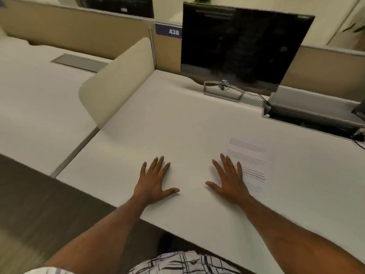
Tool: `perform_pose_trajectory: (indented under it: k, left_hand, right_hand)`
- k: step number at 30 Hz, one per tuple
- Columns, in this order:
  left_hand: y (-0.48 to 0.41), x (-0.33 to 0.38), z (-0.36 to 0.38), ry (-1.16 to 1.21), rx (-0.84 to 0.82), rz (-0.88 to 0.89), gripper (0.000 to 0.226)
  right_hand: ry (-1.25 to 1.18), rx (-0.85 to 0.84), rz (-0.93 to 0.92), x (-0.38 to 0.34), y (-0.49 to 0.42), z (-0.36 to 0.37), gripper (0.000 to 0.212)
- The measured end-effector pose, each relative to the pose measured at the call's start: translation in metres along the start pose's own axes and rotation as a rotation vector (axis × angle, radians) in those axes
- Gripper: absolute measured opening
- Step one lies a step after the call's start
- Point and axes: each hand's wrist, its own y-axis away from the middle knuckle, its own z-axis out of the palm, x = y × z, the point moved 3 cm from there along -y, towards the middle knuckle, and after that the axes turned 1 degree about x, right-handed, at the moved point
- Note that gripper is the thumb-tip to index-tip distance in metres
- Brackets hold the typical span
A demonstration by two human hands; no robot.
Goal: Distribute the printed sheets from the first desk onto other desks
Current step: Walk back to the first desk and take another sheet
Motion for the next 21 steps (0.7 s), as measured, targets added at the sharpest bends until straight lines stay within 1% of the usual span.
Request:
perform_pose_trajectory:
  k: [4, 9, 13, 16, 21]
  left_hand:
    - [0.062, -0.054, -0.001, -0.044, -0.03, -0.202, 0.112]
    - [0.138, -0.119, -0.003, -0.024, -0.025, -0.435, 0.115]
    - [0.183, -0.168, -0.007, 0.011, 0.019, -0.599, 0.117]
    - [0.213, -0.214, -0.009, 0.014, 0.056, -0.687, 0.117]
    - [0.261, -0.299, -0.015, 0.018, 0.096, -0.764, 0.118]
  right_hand:
    - [0.022, -0.091, -0.226, -0.067, -0.033, 0.015, 0.09]
    - [0.04, -0.211, -0.443, -0.167, -0.066, 0.03, 0.096]
    - [0.122, -0.221, -0.596, -0.251, -0.093, 0.032, 0.096]
    - [0.166, -0.211, -0.673, -0.318, -0.115, 0.033, 0.095]
    - [0.158, -0.202, -0.721, -0.425, -0.14, 0.041, 0.097]
